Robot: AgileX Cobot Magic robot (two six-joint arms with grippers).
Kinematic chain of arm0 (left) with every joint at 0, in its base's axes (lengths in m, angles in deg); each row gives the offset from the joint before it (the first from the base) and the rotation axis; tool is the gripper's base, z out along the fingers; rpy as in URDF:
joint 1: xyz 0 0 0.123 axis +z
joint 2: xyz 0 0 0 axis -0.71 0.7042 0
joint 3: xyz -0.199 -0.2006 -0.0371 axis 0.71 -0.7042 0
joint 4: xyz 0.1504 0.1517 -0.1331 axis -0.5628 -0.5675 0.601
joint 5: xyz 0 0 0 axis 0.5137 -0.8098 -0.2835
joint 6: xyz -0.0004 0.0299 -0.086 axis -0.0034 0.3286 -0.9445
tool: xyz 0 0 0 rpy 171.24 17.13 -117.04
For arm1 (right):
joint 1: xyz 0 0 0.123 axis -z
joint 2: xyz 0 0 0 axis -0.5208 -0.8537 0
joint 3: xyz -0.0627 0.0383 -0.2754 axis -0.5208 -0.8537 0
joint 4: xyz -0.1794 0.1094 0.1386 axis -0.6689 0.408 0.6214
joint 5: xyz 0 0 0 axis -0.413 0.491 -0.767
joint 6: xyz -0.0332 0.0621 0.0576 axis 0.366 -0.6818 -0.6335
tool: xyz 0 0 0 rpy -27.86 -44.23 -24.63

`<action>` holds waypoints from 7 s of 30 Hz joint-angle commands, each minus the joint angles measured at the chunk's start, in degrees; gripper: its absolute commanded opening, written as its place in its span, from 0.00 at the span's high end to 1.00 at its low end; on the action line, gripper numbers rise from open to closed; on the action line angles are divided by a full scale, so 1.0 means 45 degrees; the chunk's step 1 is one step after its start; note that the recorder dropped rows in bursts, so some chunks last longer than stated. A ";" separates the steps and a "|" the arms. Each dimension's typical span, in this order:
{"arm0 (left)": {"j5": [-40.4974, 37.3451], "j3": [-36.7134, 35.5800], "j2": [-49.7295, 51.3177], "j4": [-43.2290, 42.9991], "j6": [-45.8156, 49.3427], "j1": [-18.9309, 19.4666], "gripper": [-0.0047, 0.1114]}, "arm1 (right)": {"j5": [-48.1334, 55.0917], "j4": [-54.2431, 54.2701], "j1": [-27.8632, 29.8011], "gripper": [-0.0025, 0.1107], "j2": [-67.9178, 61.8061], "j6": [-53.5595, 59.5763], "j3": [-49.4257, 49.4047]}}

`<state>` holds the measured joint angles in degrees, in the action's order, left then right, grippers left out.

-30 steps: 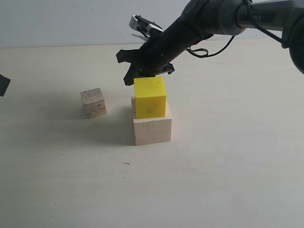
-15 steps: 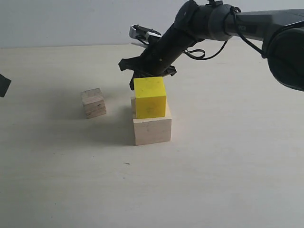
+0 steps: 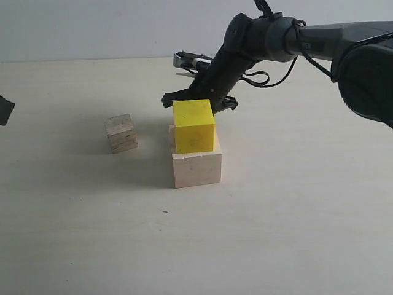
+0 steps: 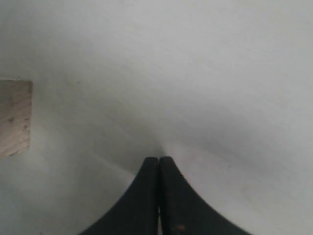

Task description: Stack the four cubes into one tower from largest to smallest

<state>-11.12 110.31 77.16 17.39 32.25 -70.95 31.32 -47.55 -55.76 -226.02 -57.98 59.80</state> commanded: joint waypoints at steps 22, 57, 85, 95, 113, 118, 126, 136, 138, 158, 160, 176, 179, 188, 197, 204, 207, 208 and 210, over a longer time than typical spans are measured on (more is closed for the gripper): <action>0.0305 -0.0129 -0.0423 0.0121 0.0015 -0.0415 0.96 | 0.0592 -0.4869 0.0452 0.98 0.0392 -0.3778 0.0137; 0.1205 -0.0431 -0.0874 0.0213 0.0334 -0.0415 0.96 | -0.0558 -0.0153 0.0452 0.98 0.0497 -0.0844 0.0137; 0.1162 -0.0431 -0.2136 0.0213 0.0334 -0.0415 0.96 | 0.0533 -0.0287 -0.0355 0.98 -0.0370 -0.0861 0.0917; 0.1162 -0.0431 -0.2225 0.0213 0.0334 -0.0415 0.96 | 0.1798 -0.2056 -0.0355 0.98 -0.0370 -0.2102 0.1653; 0.1136 -0.0431 -0.2220 0.0213 0.0334 -0.0415 0.96 | 0.3188 -0.5615 -0.0355 0.98 0.0458 -0.4397 0.1653; 0.1106 -0.0431 -0.2220 0.0213 0.0334 -0.0415 0.96 | 0.3348 -0.6131 -0.0355 0.98 0.1132 -0.4659 0.1653; 0.1047 -0.0431 -0.2220 0.0213 0.0334 -0.0415 0.96 | 0.3348 -0.7333 -0.0207 0.98 0.1647 -0.5439 0.1354; 0.1172 -0.0685 -0.2281 0.0114 0.0334 -0.0981 0.96 | 0.3348 -0.6221 0.0216 0.98 0.2845 -0.5389 -0.1185; 0.1172 -0.0685 -0.2281 0.0079 0.0334 -0.1016 0.96 | 0.3348 -0.5431 0.0216 0.98 0.3113 -0.5324 -0.1652; 0.1220 -0.0685 -0.2281 0.0049 0.0334 -0.1016 0.96 | 0.0748 -0.0914 0.0216 0.98 0.3217 -0.3451 -0.4165; 0.1246 -0.0685 -0.2281 0.0049 0.0334 -0.1016 0.96 | 0.0690 -0.0571 0.0216 0.98 0.3217 -0.3378 -0.4165; 0.1272 -0.0685 -0.2281 0.0024 0.0334 -0.1016 0.96 | 0.0301 0.2432 0.0216 0.98 0.3193 -0.0834 -0.3957; 0.1272 -0.0685 -0.2281 -0.0015 0.0334 -0.1016 0.96 | 0.0090 0.2145 0.0275 0.98 0.3193 -0.0664 -0.3265; 0.2167 -0.1080 -0.1918 -0.0267 0.0625 -0.1016 0.96 | -0.0763 0.0461 0.1340 0.98 0.3050 0.0513 -0.2026; 0.2072 -0.1080 -0.1553 -0.0263 0.1162 -0.1016 0.96 | -0.0273 0.5079 0.1083 0.98 0.1547 0.3810 -0.2026; 0.2071 -0.1080 -0.1553 -0.0296 0.1210 -0.1016 0.96 | 0.0697 0.4840 0.0316 0.98 0.0979 0.3787 -0.1350; 0.2048 -0.1080 -0.1553 -0.0294 0.1210 -0.1016 0.96 | 0.0723 0.3541 0.0230 0.98 0.0891 0.2661 -0.1154; 0.2048 -0.1080 -0.1553 -0.0294 0.1210 -0.1016 0.96 | 0.0696 0.3257 0.0230 0.98 0.0891 0.2407 -0.1154; 0.2048 -0.1080 -0.1553 -0.0294 0.1210 -0.1016 0.96 | 0.0696 0.2514 0.0253 0.98 0.0891 0.1886 -0.1154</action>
<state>-2.13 105.63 69.95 16.32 37.64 -75.15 34.38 -31.39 -54.91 -222.13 -46.38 54.03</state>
